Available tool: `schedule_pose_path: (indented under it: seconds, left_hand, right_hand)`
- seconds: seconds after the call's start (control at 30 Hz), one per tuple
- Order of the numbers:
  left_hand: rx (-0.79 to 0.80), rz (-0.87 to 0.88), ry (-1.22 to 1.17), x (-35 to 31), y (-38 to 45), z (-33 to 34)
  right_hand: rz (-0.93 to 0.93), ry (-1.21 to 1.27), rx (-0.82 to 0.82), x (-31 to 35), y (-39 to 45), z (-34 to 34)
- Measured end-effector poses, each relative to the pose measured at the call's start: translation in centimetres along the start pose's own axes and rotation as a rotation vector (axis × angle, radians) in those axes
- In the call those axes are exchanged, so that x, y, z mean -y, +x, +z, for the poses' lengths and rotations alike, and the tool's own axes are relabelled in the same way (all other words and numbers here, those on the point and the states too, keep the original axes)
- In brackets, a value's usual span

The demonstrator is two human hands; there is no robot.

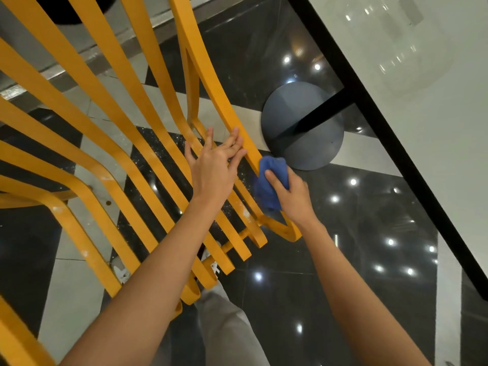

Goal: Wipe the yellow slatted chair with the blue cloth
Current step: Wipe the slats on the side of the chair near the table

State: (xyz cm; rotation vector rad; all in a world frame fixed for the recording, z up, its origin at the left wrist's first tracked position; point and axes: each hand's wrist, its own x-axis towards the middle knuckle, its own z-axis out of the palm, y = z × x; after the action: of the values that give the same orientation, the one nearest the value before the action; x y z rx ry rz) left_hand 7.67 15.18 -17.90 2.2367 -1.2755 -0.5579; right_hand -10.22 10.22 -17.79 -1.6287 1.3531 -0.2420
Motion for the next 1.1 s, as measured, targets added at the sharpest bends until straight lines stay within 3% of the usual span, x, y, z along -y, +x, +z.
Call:
schedule_pose_path:
  seconds: [0.23,0.37,0.57,0.87,1.1]
  left_hand:
    - [0.017,-0.059,0.154,-1.1,-0.4,0.0]
    - [-0.018,-0.057,0.181,-1.3,-0.5,0.2]
    - [-0.012,-0.058,0.184,-1.5,-0.5,0.1]
    - [0.002,-0.068,0.194,-1.7,-0.6,-0.1]
    - [-0.003,-0.065,0.199,-1.8,-0.7,0.2]
  right_hand:
    - [0.245,0.411,-0.391,-6.7,-9.4,1.5]
    - [0.196,0.426,-0.427,-6.1,-8.3,1.7]
    - [0.302,0.544,-0.502,-7.4,-8.9,2.3]
    - [0.392,0.565,-0.431,-8.1,-8.4,1.8]
    - [0.137,0.193,-0.233,-3.6,-5.2,0.4]
